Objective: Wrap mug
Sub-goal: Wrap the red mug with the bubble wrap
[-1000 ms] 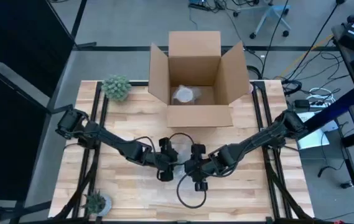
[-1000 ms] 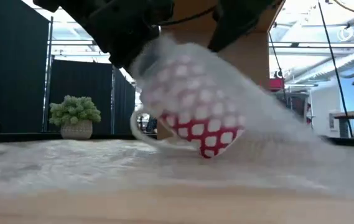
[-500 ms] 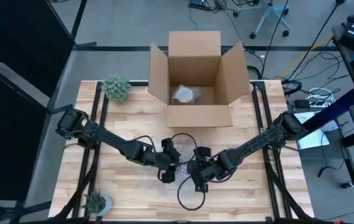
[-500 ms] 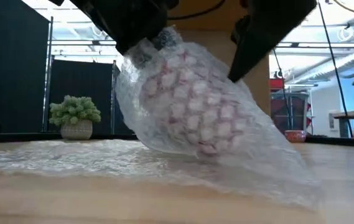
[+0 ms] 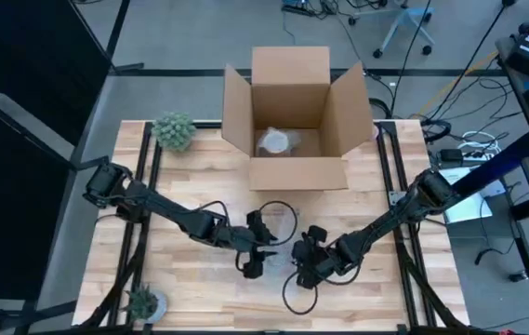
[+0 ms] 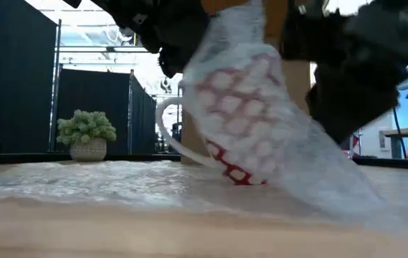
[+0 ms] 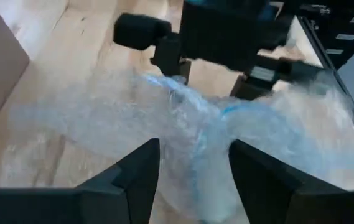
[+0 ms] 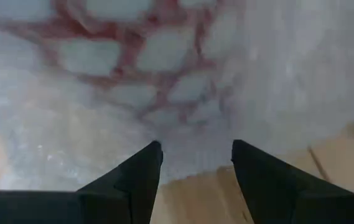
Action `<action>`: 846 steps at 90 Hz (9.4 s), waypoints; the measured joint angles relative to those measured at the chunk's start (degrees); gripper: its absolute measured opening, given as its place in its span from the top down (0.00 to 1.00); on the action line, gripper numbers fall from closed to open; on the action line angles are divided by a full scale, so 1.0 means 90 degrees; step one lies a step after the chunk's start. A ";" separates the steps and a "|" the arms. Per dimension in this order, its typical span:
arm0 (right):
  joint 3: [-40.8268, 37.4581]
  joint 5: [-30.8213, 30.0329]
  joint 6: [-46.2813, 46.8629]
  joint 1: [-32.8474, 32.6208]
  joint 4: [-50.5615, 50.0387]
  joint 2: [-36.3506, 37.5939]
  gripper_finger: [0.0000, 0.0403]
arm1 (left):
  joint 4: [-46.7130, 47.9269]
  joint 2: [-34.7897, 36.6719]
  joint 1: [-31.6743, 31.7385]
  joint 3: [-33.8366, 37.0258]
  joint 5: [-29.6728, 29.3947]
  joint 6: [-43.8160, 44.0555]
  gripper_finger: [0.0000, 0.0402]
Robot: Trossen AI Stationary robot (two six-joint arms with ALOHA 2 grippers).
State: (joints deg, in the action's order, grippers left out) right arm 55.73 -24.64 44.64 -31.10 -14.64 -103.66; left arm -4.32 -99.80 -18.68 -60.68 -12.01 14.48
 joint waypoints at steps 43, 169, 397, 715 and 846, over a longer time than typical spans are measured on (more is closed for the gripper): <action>0.1394 0.0660 -0.0537 -0.0045 -0.2806 0.0943 0.54 | 0.0063 -0.0043 0.0240 -0.0005 -0.0007 0.0012 0.55; 0.1857 0.0932 -0.2187 0.0830 -0.1373 -0.0270 0.54 | 0.5577 0.1529 -0.0836 0.0844 -0.0846 0.2981 0.55; 0.1857 0.0918 -0.2039 0.0957 -0.0984 -0.0262 0.54 | 0.3139 0.3358 -0.1513 0.3989 -0.0894 0.6254 0.31; 0.3955 -0.0082 -0.2748 0.0814 -0.4142 0.0239 0.54 | -0.3033 -0.0298 0.0561 0.1374 0.1246 0.0694 1.00; 0.2156 -0.0653 -0.0683 0.0377 -0.2819 0.0161 0.54 | -0.3001 -0.0176 0.0388 0.0595 0.1647 0.0770 1.00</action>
State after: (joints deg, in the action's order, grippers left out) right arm 75.13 -30.51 38.49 -27.70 -40.02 -102.21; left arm -31.33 -101.38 -15.18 -55.33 2.81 21.41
